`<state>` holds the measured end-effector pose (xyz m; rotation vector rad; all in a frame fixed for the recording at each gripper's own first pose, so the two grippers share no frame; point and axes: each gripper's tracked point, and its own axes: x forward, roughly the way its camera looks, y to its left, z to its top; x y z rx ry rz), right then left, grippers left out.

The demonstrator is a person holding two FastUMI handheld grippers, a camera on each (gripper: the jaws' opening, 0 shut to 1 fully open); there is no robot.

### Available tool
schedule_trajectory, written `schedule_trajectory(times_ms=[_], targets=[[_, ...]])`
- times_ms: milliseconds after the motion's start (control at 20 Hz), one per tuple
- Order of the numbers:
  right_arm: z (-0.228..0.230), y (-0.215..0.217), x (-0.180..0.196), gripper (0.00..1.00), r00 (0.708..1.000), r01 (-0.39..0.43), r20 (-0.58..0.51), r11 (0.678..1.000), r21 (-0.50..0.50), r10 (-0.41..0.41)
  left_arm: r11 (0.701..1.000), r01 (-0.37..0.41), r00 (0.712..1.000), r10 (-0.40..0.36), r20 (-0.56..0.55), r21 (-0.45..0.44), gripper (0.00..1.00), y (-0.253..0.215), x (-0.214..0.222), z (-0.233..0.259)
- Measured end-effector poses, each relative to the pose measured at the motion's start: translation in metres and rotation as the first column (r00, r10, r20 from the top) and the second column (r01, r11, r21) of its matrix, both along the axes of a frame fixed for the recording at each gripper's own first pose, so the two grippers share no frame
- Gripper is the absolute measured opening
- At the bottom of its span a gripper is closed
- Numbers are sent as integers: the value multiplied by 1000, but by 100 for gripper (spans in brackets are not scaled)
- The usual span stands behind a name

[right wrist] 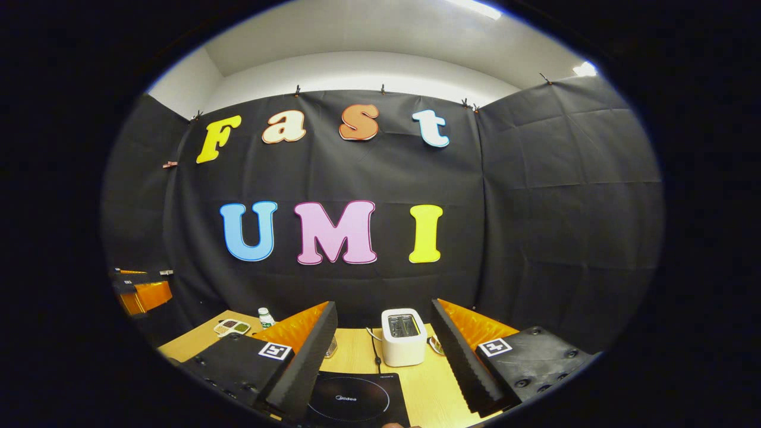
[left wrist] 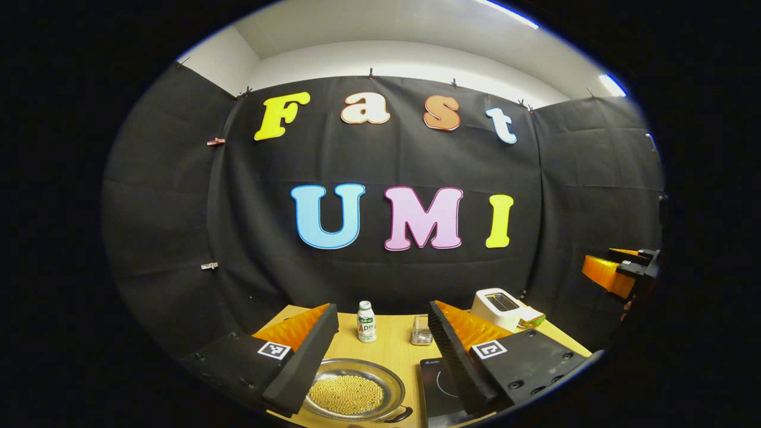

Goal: First push the handle of the pot to place it horizontally, then grasp the pot with both hands and set it on the induction cooktop.

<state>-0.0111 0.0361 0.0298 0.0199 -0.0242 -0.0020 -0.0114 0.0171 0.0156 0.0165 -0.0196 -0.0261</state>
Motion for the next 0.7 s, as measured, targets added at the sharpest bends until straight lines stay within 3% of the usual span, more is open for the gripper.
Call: schedule_trajectory(times_ms=[100, 150, 550, 650, 700], targets=[[1, 18, -10, 93, 1000, -5, 4, 1000, -7, 5, 1000, 12, 1000, -12, -13, -5, 95, 14, -4, -11], [-2, 24, -15, 98, 1000, -7, 4, 1000, -18, 7, 1000, 15, 1000, -15, -20, -10, 95, 21, -7, -18], [-15, 61, -33, 96, 999, -23, -36, 998, -53, 21, 996, 55, 992, -62, -108, -69, 95, 66, -29, -65], [-14, 62, -31, 96, 999, -29, -31, 997, -69, 27, 996, 32, 986, -46, -162, -88, 90, 80, -32, -83], [-17, 63, -29, 96, 999, -34, -35, 997, -75, 31, 996, 19, 981, -36, -190, -90, 81, 86, -32, -92]])
